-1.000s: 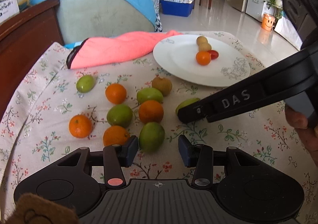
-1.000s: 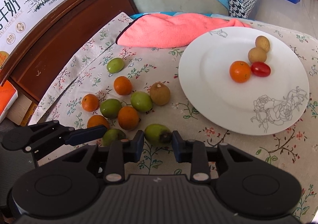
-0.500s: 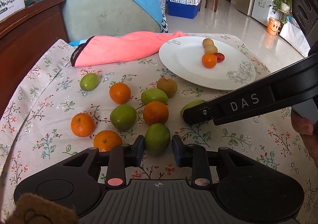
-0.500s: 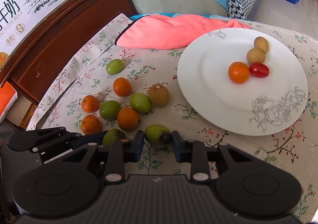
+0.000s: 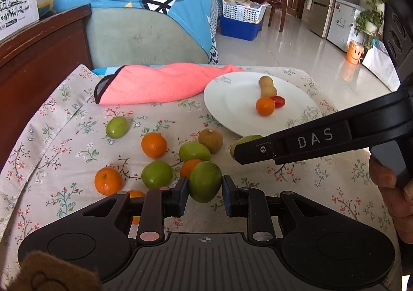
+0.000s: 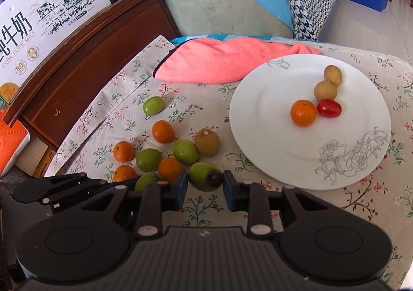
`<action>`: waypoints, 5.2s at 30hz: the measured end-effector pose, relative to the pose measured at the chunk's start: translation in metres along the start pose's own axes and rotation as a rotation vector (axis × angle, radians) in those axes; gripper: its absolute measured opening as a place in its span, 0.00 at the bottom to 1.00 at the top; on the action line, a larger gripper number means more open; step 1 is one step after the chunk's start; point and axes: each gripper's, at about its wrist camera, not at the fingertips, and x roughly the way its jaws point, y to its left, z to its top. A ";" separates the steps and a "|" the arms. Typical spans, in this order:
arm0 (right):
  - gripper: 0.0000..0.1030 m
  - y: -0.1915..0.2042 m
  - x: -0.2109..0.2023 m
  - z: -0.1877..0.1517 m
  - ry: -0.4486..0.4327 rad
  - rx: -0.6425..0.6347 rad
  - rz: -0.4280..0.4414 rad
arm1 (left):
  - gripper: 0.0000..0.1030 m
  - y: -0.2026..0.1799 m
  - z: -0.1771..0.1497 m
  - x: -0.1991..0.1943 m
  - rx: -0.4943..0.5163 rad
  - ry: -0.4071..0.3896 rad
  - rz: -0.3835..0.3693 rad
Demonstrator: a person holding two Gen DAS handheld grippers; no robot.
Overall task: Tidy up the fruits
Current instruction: 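Carry both green jujubes toward the white plate, then lower both green jujubes onto the white plate and open both grippers, then move both grippers back over the loose fruit on the cloth, then grasp a mandarin with the right gripper while the left grasps another mandarin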
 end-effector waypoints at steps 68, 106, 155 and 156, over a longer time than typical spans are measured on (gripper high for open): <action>0.34 -0.061 -0.030 0.014 -0.158 0.301 -0.163 | 0.79 0.000 0.079 0.017 -0.188 -0.036 0.133; 0.37 0.031 0.031 -0.009 0.018 -0.029 0.014 | 0.80 0.082 0.012 -0.019 -0.319 0.084 0.263; 0.28 0.026 0.030 -0.007 0.011 -0.006 -0.029 | 0.28 0.053 -0.009 0.010 -0.222 0.118 0.172; 0.28 0.026 0.029 -0.007 0.010 -0.005 -0.028 | 0.28 0.053 -0.008 0.009 -0.222 0.110 0.177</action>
